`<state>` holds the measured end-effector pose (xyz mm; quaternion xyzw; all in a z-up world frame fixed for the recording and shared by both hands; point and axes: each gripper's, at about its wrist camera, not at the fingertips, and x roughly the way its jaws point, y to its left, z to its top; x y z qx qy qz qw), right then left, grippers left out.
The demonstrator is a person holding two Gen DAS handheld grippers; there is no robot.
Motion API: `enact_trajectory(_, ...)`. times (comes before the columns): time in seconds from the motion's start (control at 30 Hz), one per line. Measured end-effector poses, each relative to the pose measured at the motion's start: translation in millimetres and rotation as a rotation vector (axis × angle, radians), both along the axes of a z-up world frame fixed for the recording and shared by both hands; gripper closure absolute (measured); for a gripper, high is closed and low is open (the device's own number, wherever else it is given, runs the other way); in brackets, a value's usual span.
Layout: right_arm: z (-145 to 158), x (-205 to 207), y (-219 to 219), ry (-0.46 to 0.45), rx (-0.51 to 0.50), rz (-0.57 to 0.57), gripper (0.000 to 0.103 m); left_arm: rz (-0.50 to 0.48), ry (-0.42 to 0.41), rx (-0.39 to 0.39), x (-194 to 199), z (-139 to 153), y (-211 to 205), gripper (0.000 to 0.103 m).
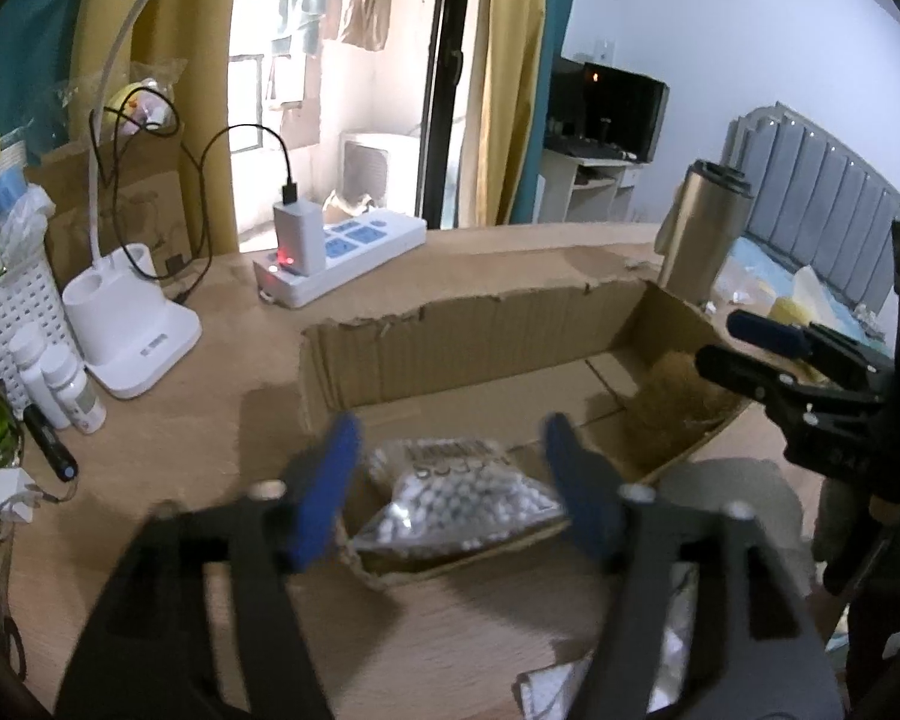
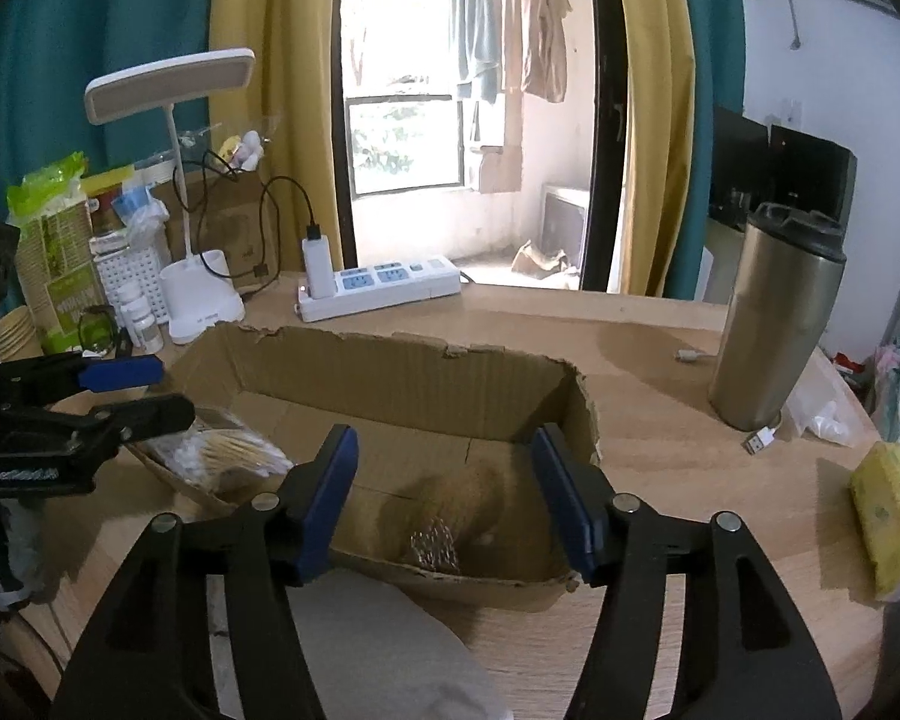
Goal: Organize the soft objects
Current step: 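Carry the teddy bear and swab bag into the cardboard box and release both, then grasp the white towel with the right tool while the left tool grasps another towel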
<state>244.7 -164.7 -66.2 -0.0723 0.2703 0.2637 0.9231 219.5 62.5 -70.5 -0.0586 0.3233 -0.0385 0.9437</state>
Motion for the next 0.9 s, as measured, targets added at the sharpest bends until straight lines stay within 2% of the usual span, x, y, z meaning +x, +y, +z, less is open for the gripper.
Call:
enact_trajectory(0.37, 20, -17, -16, -0.044, 0.024, -0.025, 0.037, 0.015, -0.044, -0.025, -24, 16, 5, 0.026)
enact_trajectory(0.9, 53, -62, -42, -0.112, 0.051, -0.037, 0.036, 0.024, -0.129, -0.044, -71, 48, 4, 0.026)
